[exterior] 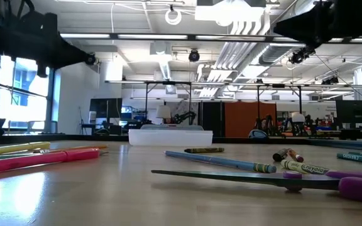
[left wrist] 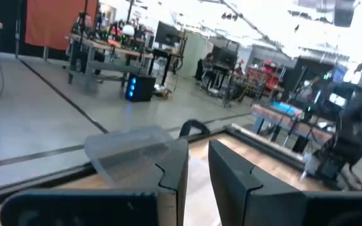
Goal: Pick & place school supplies into a supply box
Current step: Put the top green crayon into the supply box
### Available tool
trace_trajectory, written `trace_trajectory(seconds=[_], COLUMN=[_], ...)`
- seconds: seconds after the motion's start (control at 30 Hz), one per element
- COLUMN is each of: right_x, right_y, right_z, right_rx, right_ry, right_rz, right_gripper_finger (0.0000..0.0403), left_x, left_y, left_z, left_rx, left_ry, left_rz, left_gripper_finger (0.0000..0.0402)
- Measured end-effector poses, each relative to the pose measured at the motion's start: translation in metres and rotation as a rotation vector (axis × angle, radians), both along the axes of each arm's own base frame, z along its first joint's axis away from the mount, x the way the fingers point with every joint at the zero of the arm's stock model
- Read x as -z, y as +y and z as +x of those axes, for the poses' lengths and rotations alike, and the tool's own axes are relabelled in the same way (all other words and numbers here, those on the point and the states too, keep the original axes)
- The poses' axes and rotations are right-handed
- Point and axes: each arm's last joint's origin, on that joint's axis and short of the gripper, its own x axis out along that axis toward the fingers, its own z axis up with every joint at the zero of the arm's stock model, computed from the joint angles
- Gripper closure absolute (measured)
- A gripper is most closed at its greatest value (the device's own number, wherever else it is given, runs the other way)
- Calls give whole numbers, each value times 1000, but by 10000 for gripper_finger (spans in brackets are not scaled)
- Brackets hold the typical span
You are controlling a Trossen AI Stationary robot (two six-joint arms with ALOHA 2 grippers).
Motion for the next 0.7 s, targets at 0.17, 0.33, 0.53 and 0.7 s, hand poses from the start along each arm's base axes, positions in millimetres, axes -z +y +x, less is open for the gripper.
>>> trace_trajectory(seconds=[0.17, 0.33, 0.53, 0.7], right_x=[12, 33, 55, 68], right_y=[-6, -21, -37, -55], right_z=[42, 83, 122, 151], right_rx=[-14, -21, -323, -468], right_ry=[224, 422, 553, 584], right_rz=[33, 26, 73, 111], right_gripper_finger=[319, 319, 319, 320], left_x=[-14, -20, -20, -20], left_y=[0, -1, -1, -1], left_z=[-4, -6, -6, -6], left_rx=[-8, -13, -14, -14], left_ry=[-43, -41, -27, -27], left_rz=[5, 32, 40, 40], left_gripper_finger=[305, 305, 305, 305])
